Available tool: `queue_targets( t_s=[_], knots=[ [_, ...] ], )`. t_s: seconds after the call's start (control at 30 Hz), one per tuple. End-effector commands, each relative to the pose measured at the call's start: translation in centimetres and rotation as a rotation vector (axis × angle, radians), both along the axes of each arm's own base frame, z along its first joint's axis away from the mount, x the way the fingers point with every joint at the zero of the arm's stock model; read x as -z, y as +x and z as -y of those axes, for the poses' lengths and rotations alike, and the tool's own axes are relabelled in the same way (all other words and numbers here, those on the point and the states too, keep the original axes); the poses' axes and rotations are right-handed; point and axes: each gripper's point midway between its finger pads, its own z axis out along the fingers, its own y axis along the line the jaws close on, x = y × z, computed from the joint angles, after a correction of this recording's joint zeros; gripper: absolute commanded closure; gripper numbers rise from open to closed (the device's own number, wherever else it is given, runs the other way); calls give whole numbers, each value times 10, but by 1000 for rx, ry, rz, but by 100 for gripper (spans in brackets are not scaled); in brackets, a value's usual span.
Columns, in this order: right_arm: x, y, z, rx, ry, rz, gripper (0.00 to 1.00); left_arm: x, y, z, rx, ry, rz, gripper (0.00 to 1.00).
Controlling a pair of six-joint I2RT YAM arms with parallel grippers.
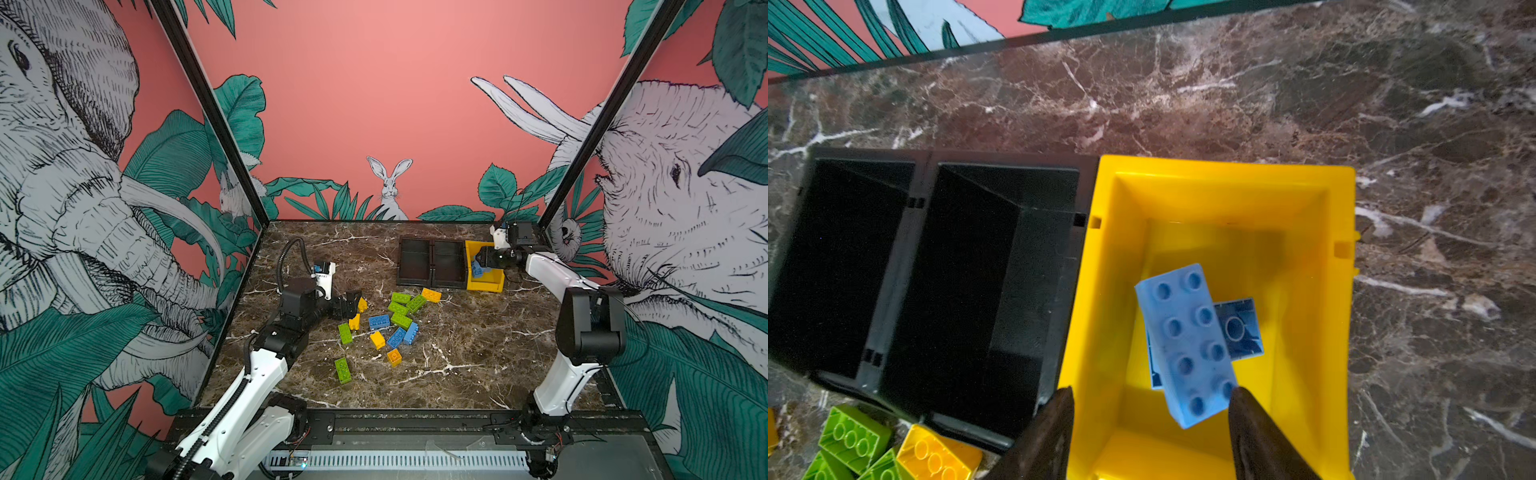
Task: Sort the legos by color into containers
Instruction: 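Carry the blue brick over the yellow bin and open the right gripper, then move the right gripper back to the brick pile beside the black bins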
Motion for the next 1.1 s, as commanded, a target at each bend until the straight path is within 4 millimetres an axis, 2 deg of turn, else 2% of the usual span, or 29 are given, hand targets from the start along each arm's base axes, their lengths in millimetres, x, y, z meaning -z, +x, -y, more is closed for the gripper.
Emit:
queue_targets(
  t_s=[0.0,0.1,0.23,0.43,0.5,0.6,0.7,0.87,0.93,0.97,1.07],
  knots=[
    [-36,-20,-9,-16,36,68,40,-10,-4,-3,-13,-9,17,1],
    [-52,-48,-23,-36,47,96,39,-7,-5,-7,-36,8,-1,1],
    [-54,-87,-53,-90,44,97,38,-11,-7,-12,-55,25,-4,1],
    [-42,-142,-102,-197,38,63,38,-18,-10,-13,-51,15,18,1],
    [-34,-151,-112,-194,42,45,37,-16,-11,-13,-49,16,14,1],
    [-12,-154,-121,-166,57,9,36,-12,-13,-12,-44,15,7,1],
    [9,-145,-129,-131,76,-13,34,-10,-17,-11,-34,6,3,1],
    [39,-119,-138,-76,66,-47,33,-12,-20,-14,-44,-5,24,1],
    [46,-107,-139,-44,46,-48,38,-12,-22,-14,-43,-5,31,1],
    [55,-102,-138,-22,28,-57,40,-11,-22,-15,-46,-4,30,1],
    [66,-92,-138,25,22,-62,42,-9,-24,-17,-46,12,30,1]
  ],
)
